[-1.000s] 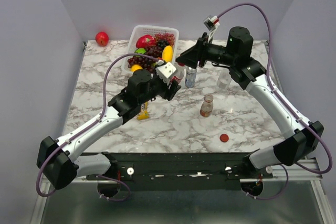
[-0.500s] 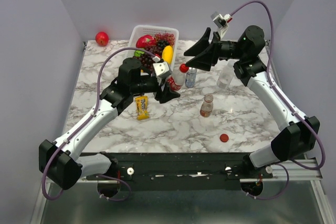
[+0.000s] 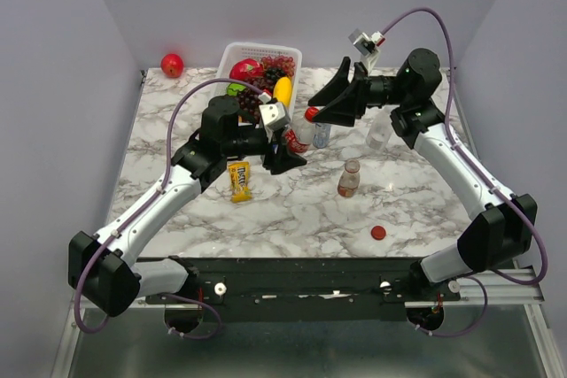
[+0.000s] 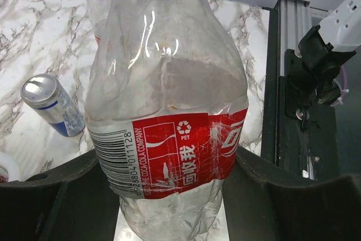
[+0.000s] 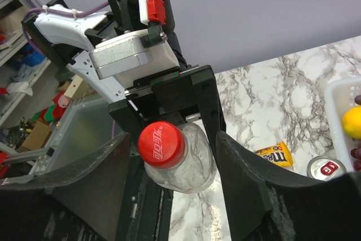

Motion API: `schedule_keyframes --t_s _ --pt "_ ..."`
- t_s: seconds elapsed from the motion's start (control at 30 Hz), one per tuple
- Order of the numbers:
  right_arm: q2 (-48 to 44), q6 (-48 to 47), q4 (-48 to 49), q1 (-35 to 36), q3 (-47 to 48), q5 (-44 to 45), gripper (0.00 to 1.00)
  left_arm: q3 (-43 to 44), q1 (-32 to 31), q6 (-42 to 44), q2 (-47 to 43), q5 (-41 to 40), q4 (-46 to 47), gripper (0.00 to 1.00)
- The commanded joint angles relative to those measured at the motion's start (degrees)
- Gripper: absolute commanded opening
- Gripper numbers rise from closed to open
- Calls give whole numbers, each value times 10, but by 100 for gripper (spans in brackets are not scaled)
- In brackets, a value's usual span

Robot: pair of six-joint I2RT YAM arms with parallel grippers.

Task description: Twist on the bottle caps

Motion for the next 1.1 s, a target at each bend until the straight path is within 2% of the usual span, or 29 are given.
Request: schedule_keyframes --t_s 0.0,0.2,0.4,0.43,0.47,0.57,0.7,0.77,0.97,1.07 --pt "-7 3 13 9 -10 -16 66 9 2 -16 5 18 27 0" --pt "-2 13 16 11 -6 7 55 9 2 -16 9 19 31 0" --pt "0 14 11 12 6 36 54 6 1 -20 14 10 36 0" --pt "0 12 6 12 9 41 52 5 2 -21 15 9 40 0" --pt "0 3 -5 12 11 50 45 5 2 -22 16 7 43 0" --pt "0 -11 -33 13 19 74 33 2 1 -23 19 -5 58 0" --pt "-2 -25 -50 19 18 92 26 1 1 -60 19 -31 83 0" --pt "-10 -36 -76 20 19 126 20 -1 -3 -63 18 -84 88 0" --pt "-21 -62 -140 35 41 214 17 -2 -52 -14 8 -270 86 0" --pt "-18 -66 -153 40 56 227 16 1 -83 9 9 -381 86 0"
